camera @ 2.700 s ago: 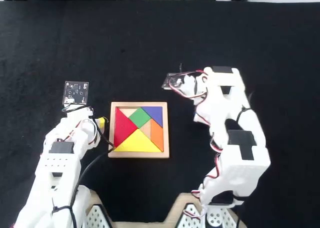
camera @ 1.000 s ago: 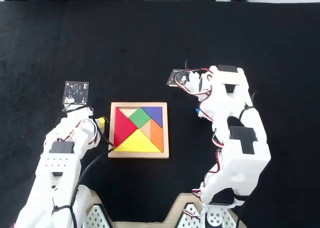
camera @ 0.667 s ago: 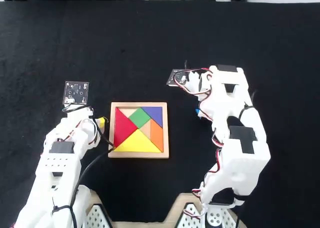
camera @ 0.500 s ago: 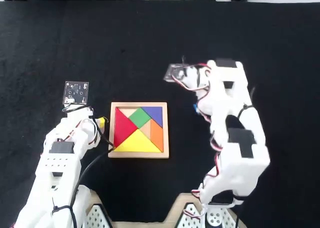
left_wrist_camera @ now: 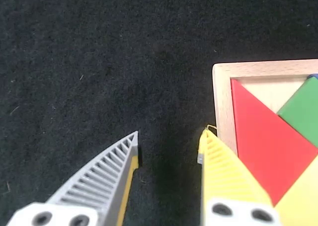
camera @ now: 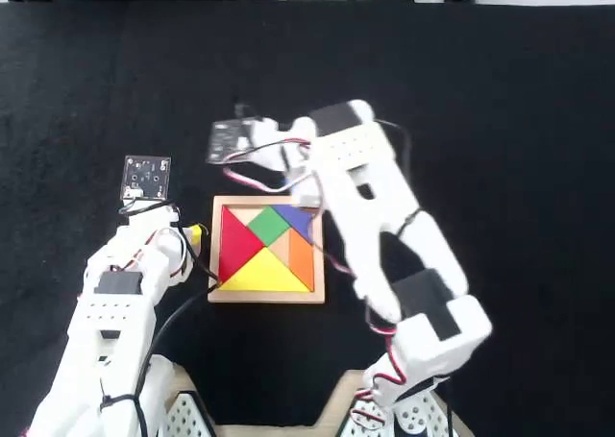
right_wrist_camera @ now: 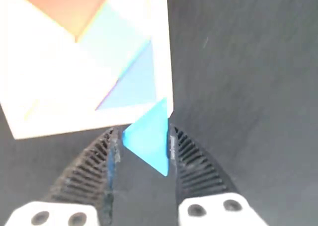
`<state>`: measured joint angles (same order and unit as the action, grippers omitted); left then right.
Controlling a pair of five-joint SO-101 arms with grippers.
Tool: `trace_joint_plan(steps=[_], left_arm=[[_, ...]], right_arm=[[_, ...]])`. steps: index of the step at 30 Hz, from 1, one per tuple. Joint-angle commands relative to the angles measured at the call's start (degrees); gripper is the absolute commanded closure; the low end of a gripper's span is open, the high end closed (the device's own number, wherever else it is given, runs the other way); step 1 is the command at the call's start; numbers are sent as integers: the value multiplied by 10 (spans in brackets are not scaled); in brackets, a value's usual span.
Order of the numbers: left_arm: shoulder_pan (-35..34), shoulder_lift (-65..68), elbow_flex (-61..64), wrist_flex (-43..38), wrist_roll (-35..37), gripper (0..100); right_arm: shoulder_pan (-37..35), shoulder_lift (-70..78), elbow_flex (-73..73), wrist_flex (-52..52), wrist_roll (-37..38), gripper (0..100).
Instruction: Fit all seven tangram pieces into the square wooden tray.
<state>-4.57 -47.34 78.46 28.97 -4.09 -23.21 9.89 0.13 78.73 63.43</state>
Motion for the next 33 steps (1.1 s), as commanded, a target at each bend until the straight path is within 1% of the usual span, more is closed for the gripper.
trace_joint_plan(steps=[1,3,8,11,13,15,18,20,22,26,30,33], left_arm=[[-1,2,-4,-7,5,799],[-14,1,-5,-7,7,799],[-69,1,-11,-6,66,799],[-84,1,-10,-1,69,799],[-91,1,-13,29,58,799],[-109,1,-22,93,34,799],[-175,1,-39,171,15,799],[-211,1,-38,174,13,799],[-211,1,-37,164,16,799],[-172,1,-33,169,17,799],[-173,1,-29,169,17,799],[-173,1,-29,169,17,799]], right_arm=[[-50,62,-103,6,-38,967],[-65,107,-141,7,-56,967],[-98,197,-231,55,-63,967],[-111,226,-280,70,-64,967],[-119,240,-298,71,-70,982],[-124,255,-308,69,-79,986],[-125,272,-312,67,-76,987],[-125,277,-312,67,-76,987],[-126,278,-312,66,-76,987],[-127,280,-312,62,-76,987],[-123,281,-306,33,-80,987],[-127,281,-308,30,-80,987]])
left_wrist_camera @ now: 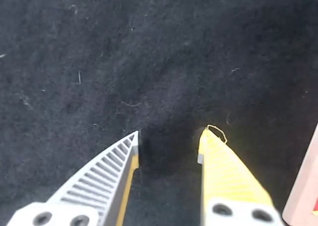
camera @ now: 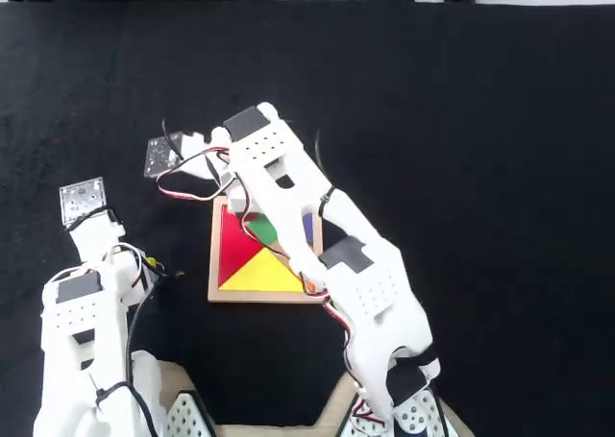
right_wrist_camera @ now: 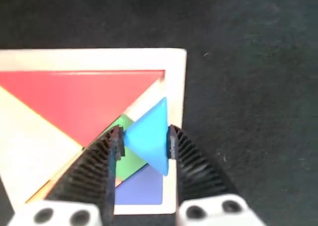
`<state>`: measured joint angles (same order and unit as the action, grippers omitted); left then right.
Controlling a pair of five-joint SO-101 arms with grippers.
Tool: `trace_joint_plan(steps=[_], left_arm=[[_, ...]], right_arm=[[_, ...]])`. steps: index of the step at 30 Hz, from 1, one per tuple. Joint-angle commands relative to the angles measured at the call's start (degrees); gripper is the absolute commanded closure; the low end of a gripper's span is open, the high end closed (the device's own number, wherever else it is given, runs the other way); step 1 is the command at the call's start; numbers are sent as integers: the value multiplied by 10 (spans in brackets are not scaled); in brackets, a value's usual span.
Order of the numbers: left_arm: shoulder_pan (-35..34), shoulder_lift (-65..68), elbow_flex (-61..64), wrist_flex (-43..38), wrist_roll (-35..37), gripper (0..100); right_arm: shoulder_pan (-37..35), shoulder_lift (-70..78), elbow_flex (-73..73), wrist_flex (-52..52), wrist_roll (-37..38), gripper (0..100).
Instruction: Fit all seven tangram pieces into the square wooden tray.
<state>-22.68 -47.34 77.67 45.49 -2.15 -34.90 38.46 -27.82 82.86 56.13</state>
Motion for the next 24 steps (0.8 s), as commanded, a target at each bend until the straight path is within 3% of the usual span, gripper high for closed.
trace_joint_plan(steps=[1,7,13,24], left_arm=[[8,1,-20,4,-3,799],[11,1,-20,4,-3,799],[14,1,-20,4,-4,799],[15,1,-20,1,-4,799]], right_arm=[[-13,-5,-28,-11,-7,987],[-18,-2,-14,-6,-32,966],[-18,8,-8,2,-37,789],[-18,8,-4,3,-37,783]])
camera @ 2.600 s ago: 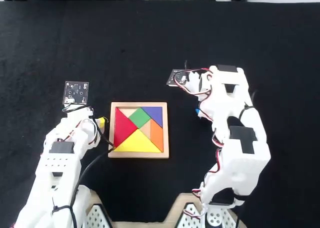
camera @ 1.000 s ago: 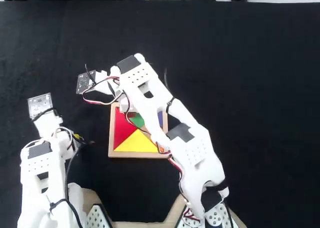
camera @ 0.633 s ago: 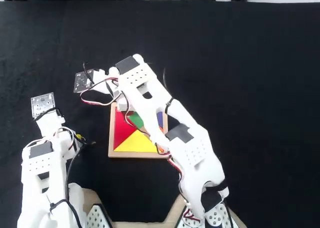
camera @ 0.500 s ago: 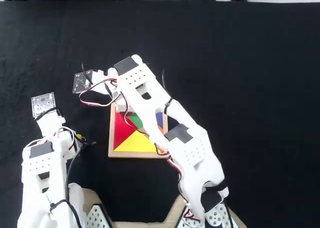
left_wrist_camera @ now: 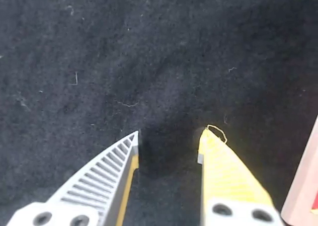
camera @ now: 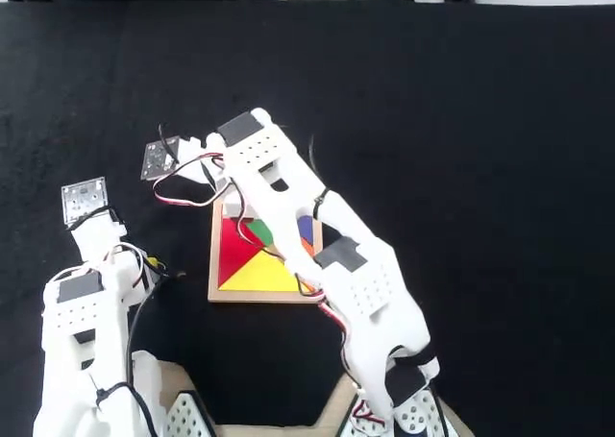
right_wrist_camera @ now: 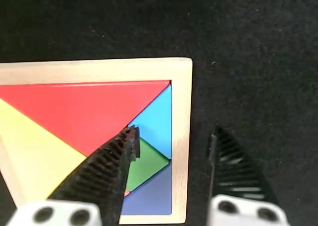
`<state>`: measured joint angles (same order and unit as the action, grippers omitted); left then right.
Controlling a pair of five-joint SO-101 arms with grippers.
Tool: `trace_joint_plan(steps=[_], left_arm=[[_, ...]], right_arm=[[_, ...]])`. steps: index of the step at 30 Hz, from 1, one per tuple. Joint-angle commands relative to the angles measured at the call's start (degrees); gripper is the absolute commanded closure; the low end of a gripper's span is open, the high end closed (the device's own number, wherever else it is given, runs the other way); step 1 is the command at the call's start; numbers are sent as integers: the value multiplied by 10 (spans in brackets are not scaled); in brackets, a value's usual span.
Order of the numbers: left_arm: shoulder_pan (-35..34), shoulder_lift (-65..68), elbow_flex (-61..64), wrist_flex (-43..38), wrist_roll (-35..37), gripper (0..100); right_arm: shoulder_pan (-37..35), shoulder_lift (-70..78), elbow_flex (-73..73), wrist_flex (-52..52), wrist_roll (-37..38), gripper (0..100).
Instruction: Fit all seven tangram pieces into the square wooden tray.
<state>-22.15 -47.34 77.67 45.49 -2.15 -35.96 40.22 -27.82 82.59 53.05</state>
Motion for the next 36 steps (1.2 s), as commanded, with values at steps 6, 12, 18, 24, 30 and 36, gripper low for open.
trace_joint_plan(steps=[6,12,18,24,30,36], left_arm=[[9,1,-20,-1,-4,799],[9,1,-20,-1,-4,799],[9,1,-20,-1,-4,799],[9,1,-21,-1,-4,799],[9,1,-21,-1,-5,799],[9,1,-21,-1,-5,799]], right_arm=[[3,-19,-51,50,-6,805],[26,-22,-88,69,-8,963],[37,-21,-25,3,-6,988],[42,-21,-1,-44,-8,988],[37,-21,13,-45,-6,987],[31,-1,26,-54,-6,987]])
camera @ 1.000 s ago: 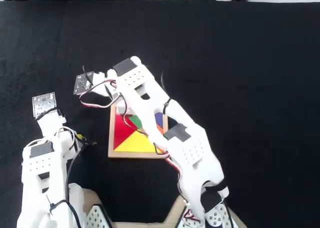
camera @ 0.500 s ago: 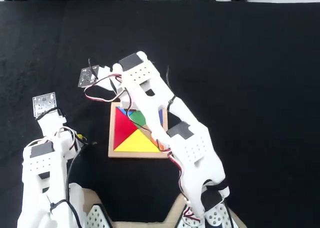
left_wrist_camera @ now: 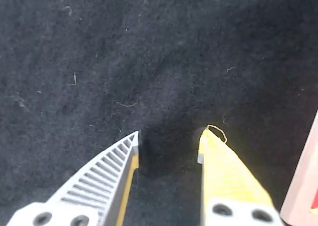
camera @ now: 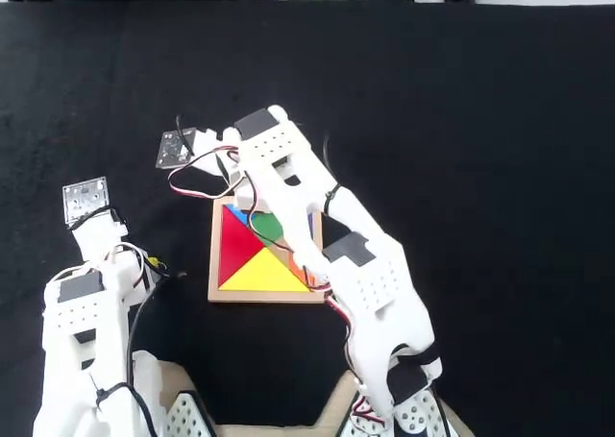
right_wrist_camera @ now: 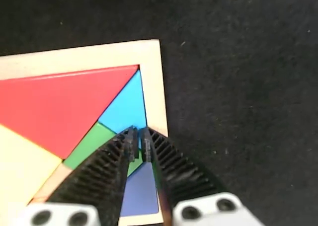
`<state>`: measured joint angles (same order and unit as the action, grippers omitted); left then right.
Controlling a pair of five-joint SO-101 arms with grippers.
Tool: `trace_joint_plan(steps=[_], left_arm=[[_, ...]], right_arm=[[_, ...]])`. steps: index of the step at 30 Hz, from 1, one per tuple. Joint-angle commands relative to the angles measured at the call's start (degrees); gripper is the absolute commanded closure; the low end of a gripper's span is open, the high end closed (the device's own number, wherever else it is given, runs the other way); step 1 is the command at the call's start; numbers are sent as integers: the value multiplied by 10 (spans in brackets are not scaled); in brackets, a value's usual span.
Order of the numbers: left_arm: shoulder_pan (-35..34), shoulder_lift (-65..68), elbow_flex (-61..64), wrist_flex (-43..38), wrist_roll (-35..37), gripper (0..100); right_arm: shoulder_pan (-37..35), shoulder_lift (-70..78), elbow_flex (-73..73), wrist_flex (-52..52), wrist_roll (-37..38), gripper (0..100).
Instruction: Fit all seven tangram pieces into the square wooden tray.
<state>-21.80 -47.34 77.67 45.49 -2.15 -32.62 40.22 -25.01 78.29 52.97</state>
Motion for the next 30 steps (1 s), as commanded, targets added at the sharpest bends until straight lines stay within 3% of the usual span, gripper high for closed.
trace_joint_plan(steps=[1,5,15,18,24,30], left_arm=[[6,1,-21,-1,-5,799],[6,1,-21,-1,-5,799],[6,1,-22,-1,-5,799],[6,1,-22,-1,-5,799],[6,1,-22,-1,-5,799],[6,1,-22,-1,-5,799]], right_arm=[[-4,4,-3,-11,-5,987],[-2,8,-35,6,-5,987],[-11,-69,-193,230,-25,988],[-15,-126,-110,229,-59,988],[-105,-300,175,210,-57,988],[-184,-520,543,-1,-56,988]])
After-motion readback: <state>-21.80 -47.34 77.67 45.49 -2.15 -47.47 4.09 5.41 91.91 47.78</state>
